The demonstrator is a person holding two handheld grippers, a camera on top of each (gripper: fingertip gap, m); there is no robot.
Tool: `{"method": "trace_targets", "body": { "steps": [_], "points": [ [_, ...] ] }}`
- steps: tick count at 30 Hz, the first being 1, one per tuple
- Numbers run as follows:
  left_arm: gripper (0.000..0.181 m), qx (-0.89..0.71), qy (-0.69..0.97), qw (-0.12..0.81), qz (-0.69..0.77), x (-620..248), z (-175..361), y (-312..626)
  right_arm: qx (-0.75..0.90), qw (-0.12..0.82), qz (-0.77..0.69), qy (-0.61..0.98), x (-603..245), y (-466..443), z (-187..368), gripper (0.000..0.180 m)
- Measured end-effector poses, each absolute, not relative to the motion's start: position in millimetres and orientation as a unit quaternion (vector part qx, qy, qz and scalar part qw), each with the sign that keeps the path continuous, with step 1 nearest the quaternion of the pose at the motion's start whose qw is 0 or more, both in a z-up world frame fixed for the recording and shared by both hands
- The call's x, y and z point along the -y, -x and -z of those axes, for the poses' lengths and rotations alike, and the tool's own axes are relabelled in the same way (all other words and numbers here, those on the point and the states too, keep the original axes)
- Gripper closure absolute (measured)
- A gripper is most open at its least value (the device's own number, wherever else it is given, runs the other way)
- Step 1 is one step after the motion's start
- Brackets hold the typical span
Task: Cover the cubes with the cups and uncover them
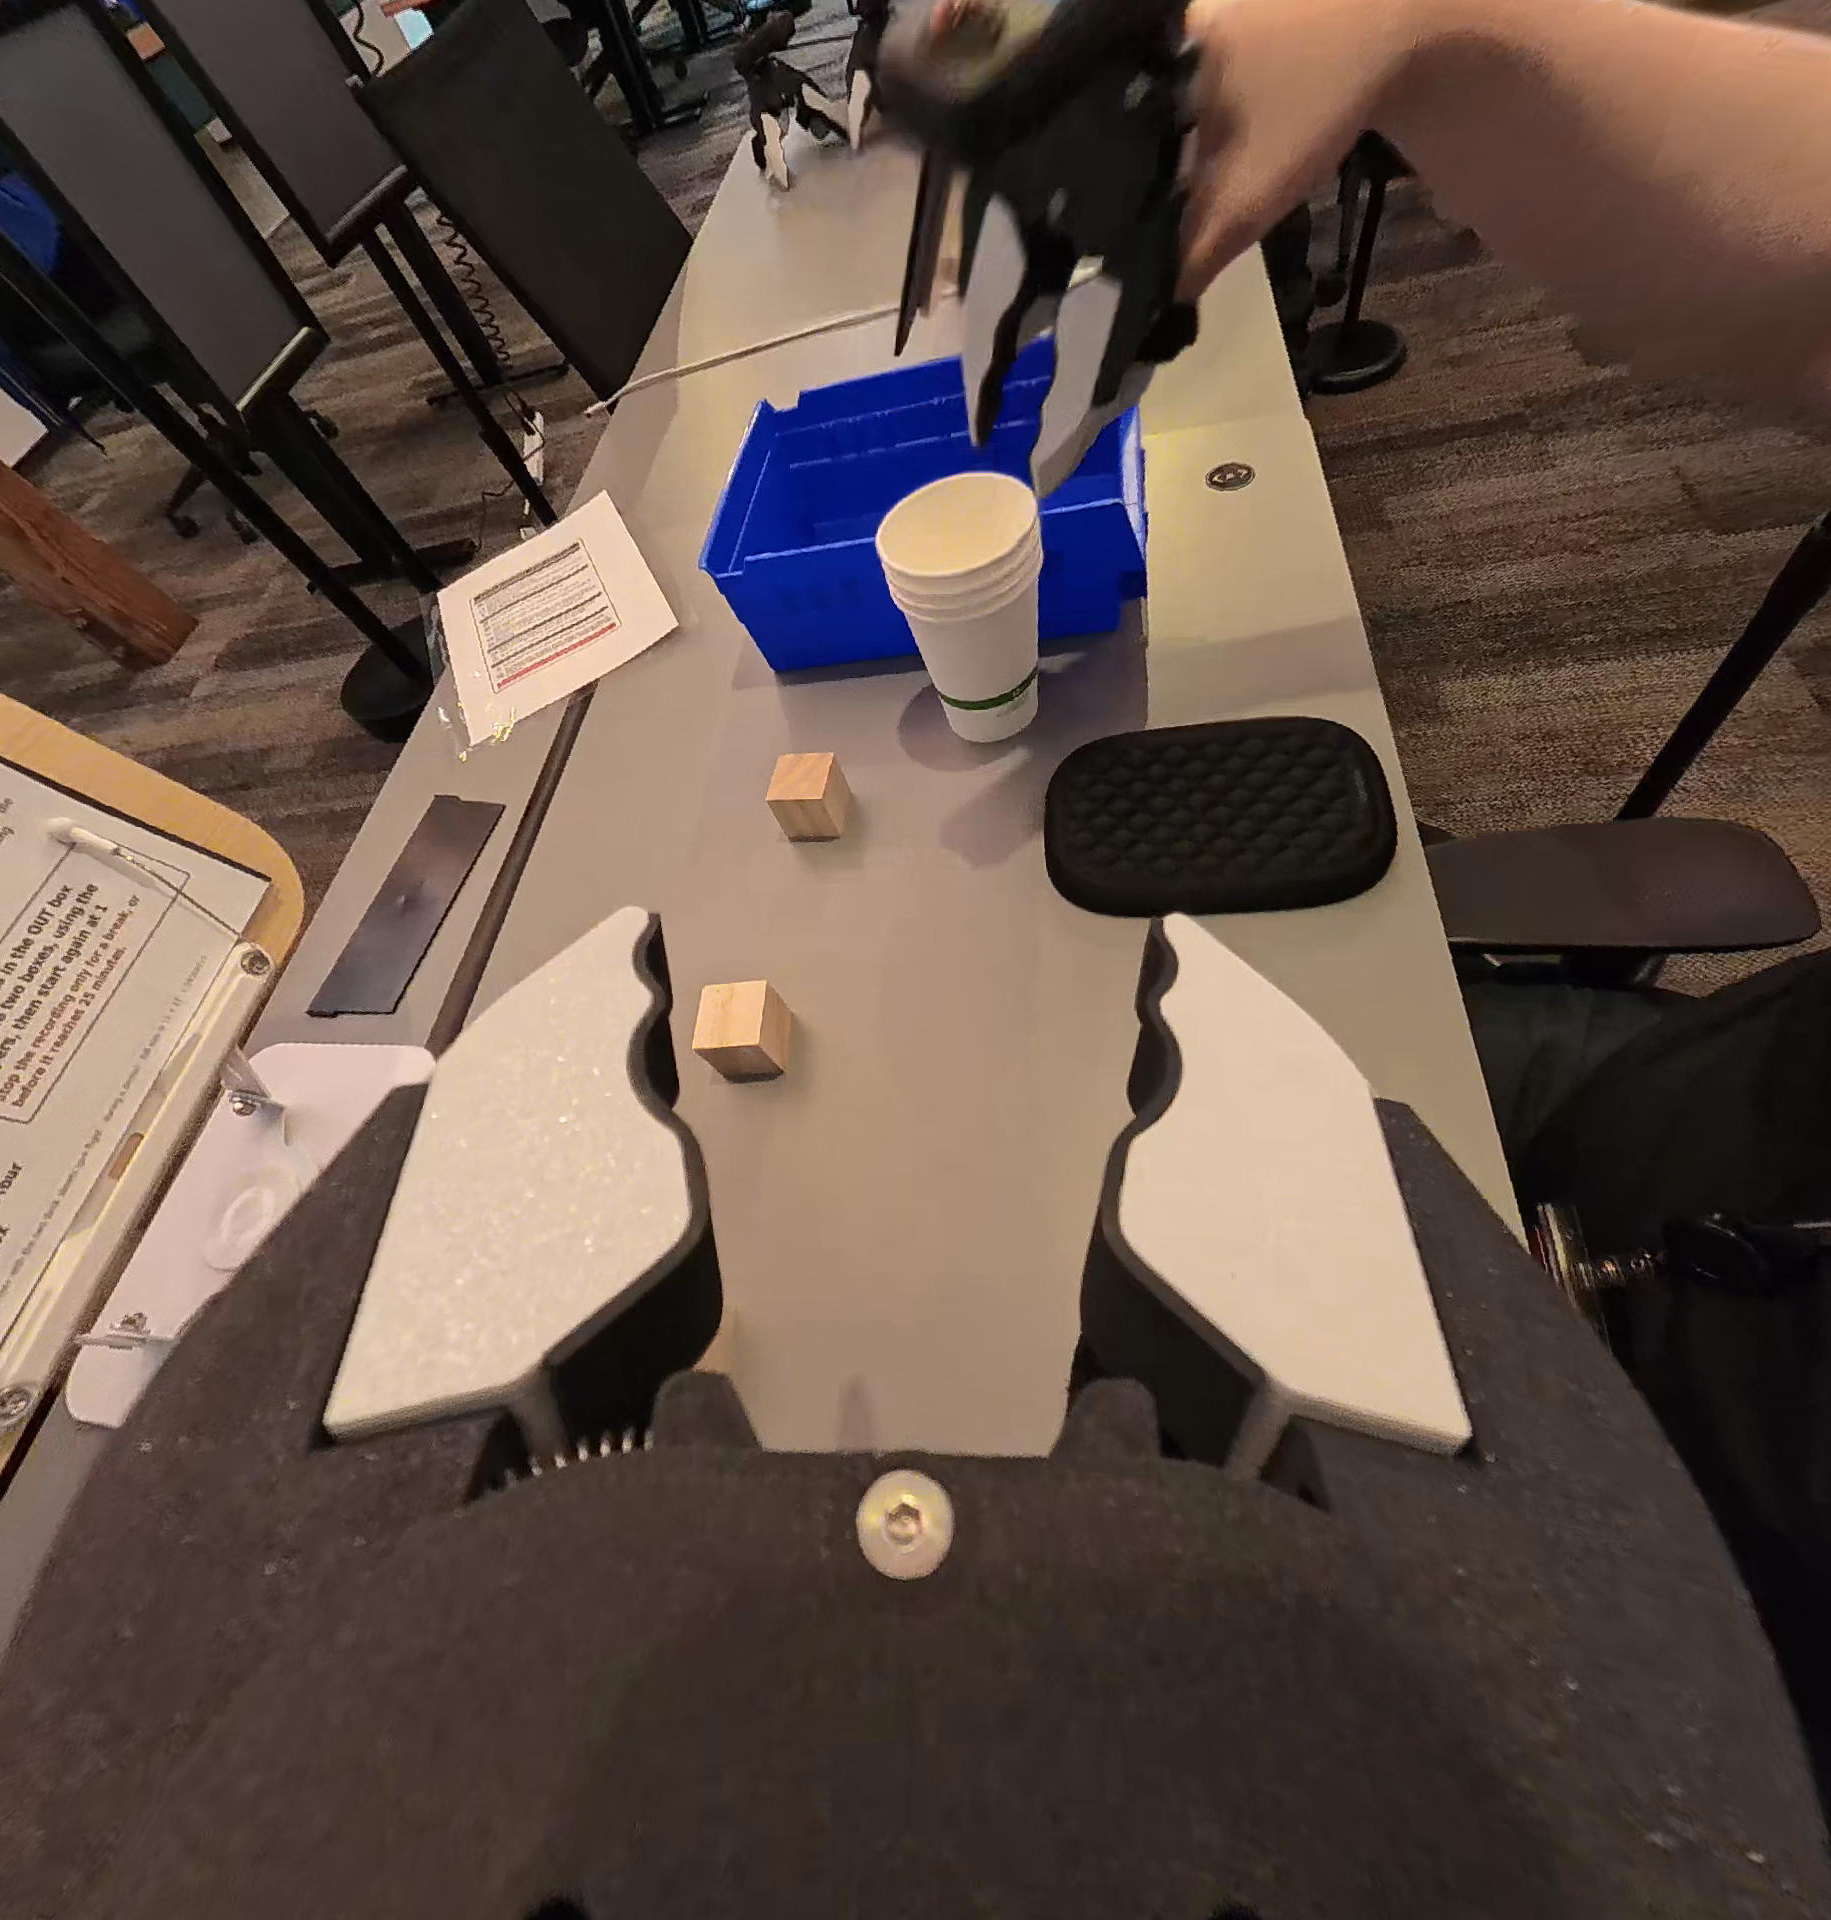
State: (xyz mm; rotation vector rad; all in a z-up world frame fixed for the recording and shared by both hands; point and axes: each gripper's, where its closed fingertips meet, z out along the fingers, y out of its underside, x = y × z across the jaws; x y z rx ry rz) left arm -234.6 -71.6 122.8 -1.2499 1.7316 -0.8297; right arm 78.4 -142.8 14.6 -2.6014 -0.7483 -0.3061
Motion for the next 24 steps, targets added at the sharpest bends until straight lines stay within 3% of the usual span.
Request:
{"method": "trace_targets", "body": {
  "steps": [5, 6, 8, 12, 16, 24],
  "points": [
    [0.098, -0.691, 0.473, 0.436, 0.331, 88.6, -122.8, 249.3, 0.06, 0.565, 0.036, 0.822, 181.7, -58.4, -21.0, 0.128],
    [0.098, -0.692, 0.466, 0.439, 0.333, 93.1, -124.2, 249.7, 0.019, 0.578, 0.03, 0.815, 186.1, -64.2, -1.7, 0.126],
    [0.099, -0.698, 0.453, 0.441, 0.337, 101.9, -128.7, 248.1, -0.048, 0.582, 0.008, 0.812, 183.2, -72.6, 35.7, 0.107],
    [0.099, -0.707, 0.436, 0.443, 0.338, 115.0, -137.9, 242.9, -0.064, 0.56, 0.029, 0.825, 158.0, -81.4, 77.5, 0.091],
    [0.099, -0.712, 0.428, 0.447, 0.331, 122.8, -139.3, 243.2, -0.062, 0.562, 0.047, 0.823, 132.2, -90.1, 88.7, 0.091],
    [0.101, -0.712, 0.427, 0.453, 0.324, 132.5, -139.4, 246.1, -0.1, 0.606, 0.092, 0.784, 109.0, -109.5, 79.5, 0.069]
  ]
}}
